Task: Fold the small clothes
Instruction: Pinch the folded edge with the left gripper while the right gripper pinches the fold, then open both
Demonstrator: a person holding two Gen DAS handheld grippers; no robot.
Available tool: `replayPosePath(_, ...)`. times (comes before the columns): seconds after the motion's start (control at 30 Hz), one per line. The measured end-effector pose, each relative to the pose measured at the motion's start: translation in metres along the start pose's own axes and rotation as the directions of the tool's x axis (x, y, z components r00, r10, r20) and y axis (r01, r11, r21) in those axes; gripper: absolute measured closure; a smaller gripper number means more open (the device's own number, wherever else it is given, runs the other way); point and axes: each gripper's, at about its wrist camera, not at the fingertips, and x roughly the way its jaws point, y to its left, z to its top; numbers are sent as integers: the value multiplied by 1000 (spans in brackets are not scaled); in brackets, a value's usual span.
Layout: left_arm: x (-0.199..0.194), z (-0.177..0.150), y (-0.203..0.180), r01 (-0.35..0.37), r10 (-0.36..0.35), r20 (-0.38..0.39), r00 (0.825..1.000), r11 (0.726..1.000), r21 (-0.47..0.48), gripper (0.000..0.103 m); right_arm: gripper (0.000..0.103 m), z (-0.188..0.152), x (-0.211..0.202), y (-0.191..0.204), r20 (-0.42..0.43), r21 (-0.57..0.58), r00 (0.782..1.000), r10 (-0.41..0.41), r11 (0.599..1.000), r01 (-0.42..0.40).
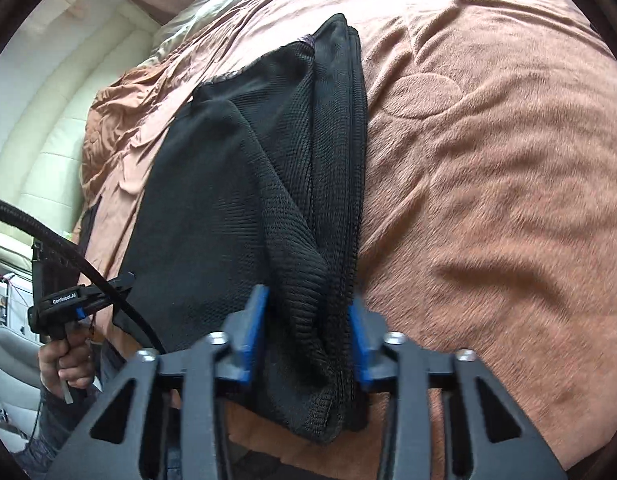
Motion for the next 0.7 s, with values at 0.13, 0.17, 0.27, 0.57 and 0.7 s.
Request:
replayPosePath(0.13, -9, -1, 0, 22, -22, -2, 1000, 1000, 11, 95, 82, -8, -3, 9, 8, 4, 1000, -15, 1000, 15)
replayPosePath(0.17, -11, 0, 0, 25, -25, -3, 1000, 1000, 8, 95, 83, -9, -4, 10, 6, 5, 1000, -19, 1000, 19)
replayPosePath(0.27, -18, 2, 2, 31, -31, -2, 1000, 999, 11, 95, 84, -13, -2, 19, -1, 1, 1000, -25, 1000, 25)
replayPosePath(0.57, -43, -5, 7, 42, -42, -14, 999, 999, 33, 95, 84, -30, 2, 35, -25, -7, 1000, 12, 1000, -12)
replayPosePath(0.7, -49, -11, 12, 52, -52, -21, 998, 998, 27, 95, 84, -35, 3, 39, -34, -24, 999, 31, 999, -32)
